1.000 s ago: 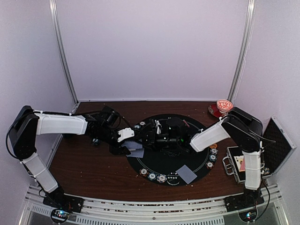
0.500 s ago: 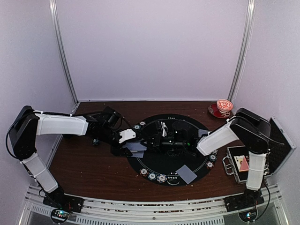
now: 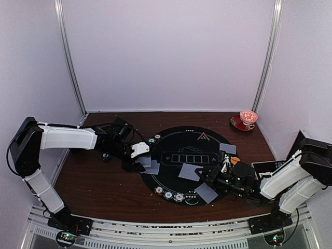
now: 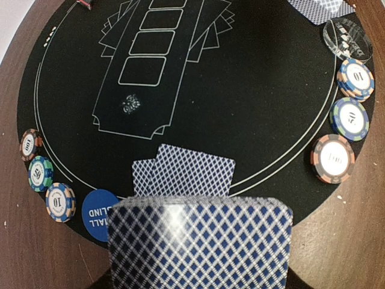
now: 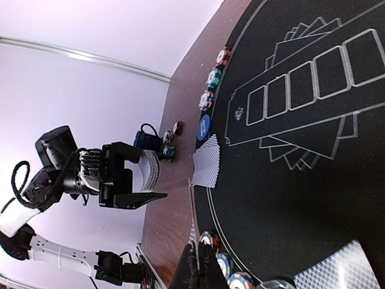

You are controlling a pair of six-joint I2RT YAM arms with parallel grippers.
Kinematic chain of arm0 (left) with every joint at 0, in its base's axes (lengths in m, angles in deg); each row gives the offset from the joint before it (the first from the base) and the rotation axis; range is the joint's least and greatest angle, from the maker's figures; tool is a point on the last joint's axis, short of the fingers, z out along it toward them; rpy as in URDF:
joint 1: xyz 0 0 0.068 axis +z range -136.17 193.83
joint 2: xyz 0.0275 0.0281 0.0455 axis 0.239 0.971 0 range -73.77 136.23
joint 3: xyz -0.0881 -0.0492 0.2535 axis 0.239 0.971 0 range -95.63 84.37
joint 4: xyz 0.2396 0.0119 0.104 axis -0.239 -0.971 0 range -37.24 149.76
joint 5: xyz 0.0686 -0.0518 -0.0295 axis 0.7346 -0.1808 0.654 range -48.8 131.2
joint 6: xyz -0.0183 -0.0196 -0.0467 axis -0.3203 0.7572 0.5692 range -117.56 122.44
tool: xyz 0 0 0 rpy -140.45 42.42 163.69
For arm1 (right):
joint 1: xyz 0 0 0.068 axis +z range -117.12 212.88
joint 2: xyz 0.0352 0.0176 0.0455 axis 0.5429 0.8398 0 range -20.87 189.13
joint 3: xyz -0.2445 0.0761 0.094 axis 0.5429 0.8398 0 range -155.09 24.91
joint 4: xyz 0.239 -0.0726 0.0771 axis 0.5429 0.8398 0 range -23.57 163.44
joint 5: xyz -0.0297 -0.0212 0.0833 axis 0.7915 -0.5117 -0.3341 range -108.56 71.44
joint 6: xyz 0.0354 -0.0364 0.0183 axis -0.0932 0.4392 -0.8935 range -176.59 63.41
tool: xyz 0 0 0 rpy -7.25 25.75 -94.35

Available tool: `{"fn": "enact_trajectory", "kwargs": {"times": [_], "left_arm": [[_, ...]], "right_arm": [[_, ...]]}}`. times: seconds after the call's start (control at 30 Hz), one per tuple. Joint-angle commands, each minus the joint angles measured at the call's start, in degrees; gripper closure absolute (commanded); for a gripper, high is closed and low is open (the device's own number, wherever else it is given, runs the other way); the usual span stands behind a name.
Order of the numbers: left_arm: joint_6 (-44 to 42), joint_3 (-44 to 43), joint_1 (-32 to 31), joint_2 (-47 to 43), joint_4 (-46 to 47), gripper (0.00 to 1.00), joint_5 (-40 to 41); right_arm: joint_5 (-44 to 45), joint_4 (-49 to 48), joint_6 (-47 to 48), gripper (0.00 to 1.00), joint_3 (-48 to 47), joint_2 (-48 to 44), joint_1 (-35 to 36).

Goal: Distribute texas hold em gaming equipment
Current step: Pick up the poker card from the face-down deck piles, then distribute the poker card in the dealer area.

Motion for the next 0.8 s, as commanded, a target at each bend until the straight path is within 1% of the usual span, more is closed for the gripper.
{"fn": "enact_trajectory", "kwargs": {"times": [0.0,0.13,0.33,0.5,0.67,0.77], "left_arm": [[-0.12,-0.46,0.3,0.67,1.49,0.39,-0.44],[-0.12,-0.41,0.33,0.85,1.57,0.39,-0.34],[-0.19,-0.51,0.33,1.09,1.54,0.39,-0.35],[-0.24,-0.5,0.35,1.18,1.51,0.39,-0.35],[-0.12,-0.63,0.35,1.19,1.5,0.39,-0.26],[-0.15,-0.52,0.36,1.25,1.5,0.39,-0.26]], "right_arm": [[19.89,0.85,-4.2,1.0,5.68,-6.95,5.67],[31.21,12.5,-6.93,1.0,6.51,-13.21,12.2],[43.13,24.51,-15.33,1.0,7.65,-18.35,19.62],[46.03,29.04,-20.0,1.0,8.17,-18.75,22.24],[46.23,28.58,-22.06,1.0,7.55,-15.37,23.15],[46.19,26.51,-23.49,1.0,7.64,-12.52,23.51]]}}
